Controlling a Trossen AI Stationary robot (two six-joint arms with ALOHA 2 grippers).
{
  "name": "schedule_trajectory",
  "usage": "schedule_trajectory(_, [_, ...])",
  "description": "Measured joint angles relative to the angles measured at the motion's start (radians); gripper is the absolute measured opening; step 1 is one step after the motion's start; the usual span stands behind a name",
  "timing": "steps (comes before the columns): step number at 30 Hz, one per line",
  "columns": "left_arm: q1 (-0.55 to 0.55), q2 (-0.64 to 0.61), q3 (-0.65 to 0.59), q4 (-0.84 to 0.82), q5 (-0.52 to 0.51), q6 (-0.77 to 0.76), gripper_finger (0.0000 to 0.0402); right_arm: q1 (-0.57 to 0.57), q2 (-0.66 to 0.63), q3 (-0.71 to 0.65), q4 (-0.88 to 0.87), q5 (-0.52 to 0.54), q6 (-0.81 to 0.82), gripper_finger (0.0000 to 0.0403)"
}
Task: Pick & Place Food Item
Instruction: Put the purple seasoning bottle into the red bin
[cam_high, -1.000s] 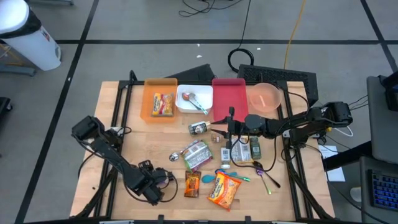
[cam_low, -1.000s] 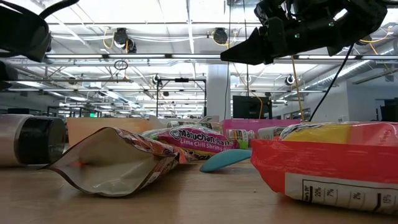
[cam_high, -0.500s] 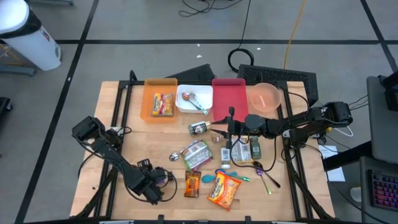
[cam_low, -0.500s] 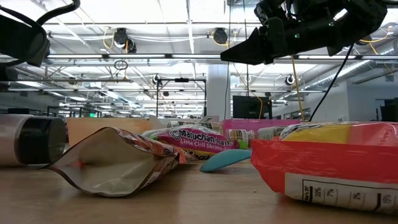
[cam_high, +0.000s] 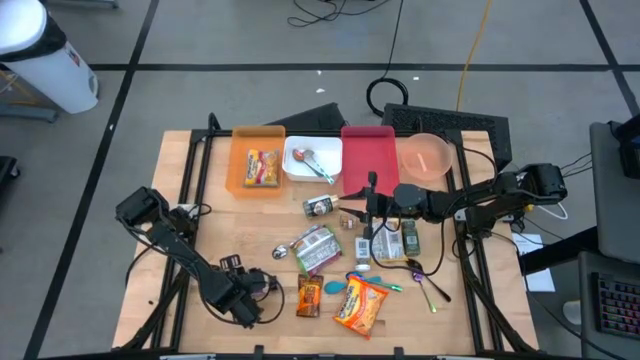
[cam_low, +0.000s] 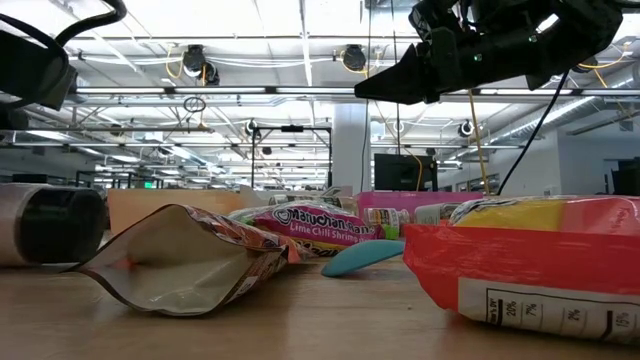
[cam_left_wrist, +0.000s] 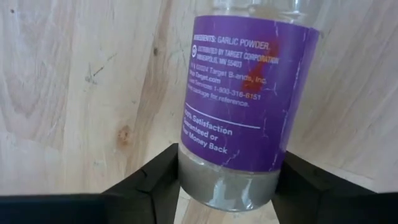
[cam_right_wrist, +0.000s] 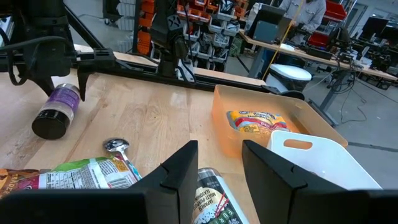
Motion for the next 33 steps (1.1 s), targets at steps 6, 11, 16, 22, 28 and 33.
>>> schedule_trajectory(6, [0.009, 0.000, 0.000, -0.001, 0.000, 0.000, 0.0206, 0.000, 0.000, 0.000, 0.004, 0.000, 0.000, 0.0116])
schedule_trajectory(11, [0.009, 0.000, 0.000, -0.001, 0.000, 0.000, 0.0226, 0.000, 0.000, 0.000, 0.004, 0.000, -0.005, 0.0116])
schedule_trajectory(16, [0.010, -0.003, 0.000, -0.002, 0.000, 0.000, 0.0200, -0.011, 0.000, 0.000, 0.003, 0.000, 0.001, 0.0116])
schedule_trajectory(22, [0.021, -0.028, -0.001, -0.015, -0.009, -0.001, 0.0200, -0.013, 0.000, 0.000, 0.004, 0.000, 0.003, 0.0116])
schedule_trajectory(28, [0.040, -0.102, -0.001, -0.029, -0.097, 0.014, 0.0208, -0.013, 0.000, 0.000, 0.019, 0.000, -0.008, 0.0116])
schedule_trajectory(33, [0.054, -0.215, -0.001, -0.038, -0.275, 0.037, 0.0200, -0.013, 0.000, 0.000, 0.079, 0.000, -0.059, 0.0116])
